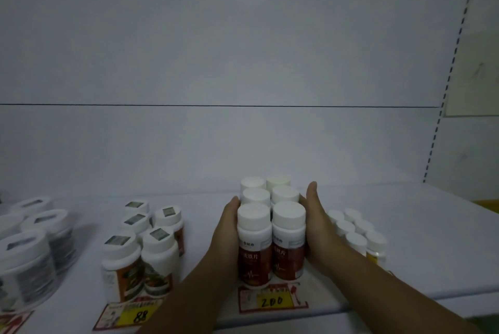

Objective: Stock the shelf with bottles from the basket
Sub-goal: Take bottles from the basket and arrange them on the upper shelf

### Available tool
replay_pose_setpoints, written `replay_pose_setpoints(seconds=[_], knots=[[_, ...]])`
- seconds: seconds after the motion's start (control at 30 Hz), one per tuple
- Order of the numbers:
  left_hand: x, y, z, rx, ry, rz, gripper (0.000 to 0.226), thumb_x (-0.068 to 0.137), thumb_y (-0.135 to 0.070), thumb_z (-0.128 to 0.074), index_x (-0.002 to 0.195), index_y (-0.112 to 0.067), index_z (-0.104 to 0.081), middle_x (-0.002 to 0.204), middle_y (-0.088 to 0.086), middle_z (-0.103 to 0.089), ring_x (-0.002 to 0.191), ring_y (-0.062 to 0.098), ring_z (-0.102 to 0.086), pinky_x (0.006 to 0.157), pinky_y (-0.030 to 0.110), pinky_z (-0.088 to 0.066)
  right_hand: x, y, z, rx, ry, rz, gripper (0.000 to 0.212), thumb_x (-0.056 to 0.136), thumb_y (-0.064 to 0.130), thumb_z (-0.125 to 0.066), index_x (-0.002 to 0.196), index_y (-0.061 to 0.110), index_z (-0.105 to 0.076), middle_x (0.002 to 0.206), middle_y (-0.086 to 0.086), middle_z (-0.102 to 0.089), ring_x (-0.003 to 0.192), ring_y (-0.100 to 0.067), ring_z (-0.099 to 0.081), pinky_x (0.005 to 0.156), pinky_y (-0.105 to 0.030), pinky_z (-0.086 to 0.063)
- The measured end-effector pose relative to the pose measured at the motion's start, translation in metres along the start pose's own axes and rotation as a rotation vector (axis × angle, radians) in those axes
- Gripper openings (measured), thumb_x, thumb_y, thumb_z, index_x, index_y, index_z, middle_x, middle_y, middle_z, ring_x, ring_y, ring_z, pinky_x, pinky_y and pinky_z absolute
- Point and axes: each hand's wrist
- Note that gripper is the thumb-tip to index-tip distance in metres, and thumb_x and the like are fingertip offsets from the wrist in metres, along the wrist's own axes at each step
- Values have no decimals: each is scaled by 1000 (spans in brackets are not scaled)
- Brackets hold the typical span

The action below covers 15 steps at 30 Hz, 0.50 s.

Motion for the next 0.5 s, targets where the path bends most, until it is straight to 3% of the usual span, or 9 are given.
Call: replay_pose_setpoints(seconds=[0.1, 0.2, 0.27, 0.33, 0.4, 0.5], knots=[[0, 0, 0, 46, -15, -25, 50, 91, -51, -37, 114, -17, -66, 114, 7, -71, 104, 26, -67, 82, 36, -51, -2, 0, 3, -19, 50, 22, 69, 84, 69, -16, 90, 31, -74, 105, 1, -73, 98, -17, -68, 89, -36, -49], [-2, 2, 5, 120, -44, -27, 52, 89, -57, -35, 106, -24, -72, 111, 4, -73, 102, 24, -68, 83, 38, -50, -6, 4, 2, -78, -8, 56, 64, 85, 66, -18, 81, 33, -72, 102, 11, -72, 89, -10, -68, 87, -32, -46], [-10, -2, 0, 193, -89, -43, 51, 88, -60, -34, 102, -31, -73, 108, 0, -74, 98, 22, -70, 84, 38, -50, -11, 14, 1, -184, -92, 105, 59, 87, 65, -16, 101, 34, -65, 112, 15, -60, 100, -7, -58, 97, -29, -36], [-18, -6, -5, 296, -189, -120, 51, 89, -60, -35, 125, -32, -59, 132, -2, -60, 120, 20, -57, 105, 42, -40, -15, 30, 2, -258, -197, 230, 64, 87, 63, -15, 135, 30, -41, 141, 14, -38, 127, -9, -38, 107, -30, -23], [-33, -11, -10, 496, -301, -381, 40, 95, -49, -34, 134, -44, -37, 152, -13, -32, 136, 5, -31, 115, 31, -21, -22, 51, -1, -305, -269, 441, 65, 86, 62, -17, 141, 30, -30, 149, 15, -29, 131, -1, -28, 110, -26, -17], [-72, -27, -11, 765, -308, -740, 36, 90, -39, -42, 120, -59, -39, 137, -45, -29, 127, -23, -25, 97, -4, -21, -38, 75, -22, -289, -216, 714, 43, 90, 58, -27, 127, 45, -43, 135, 29, -39, 121, 16, -34, 107, -21, -21]])
Point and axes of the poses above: each hand's wrist, its own x-axis towards the middle knuckle, its own z-axis out of the back of the hand, y = z × x
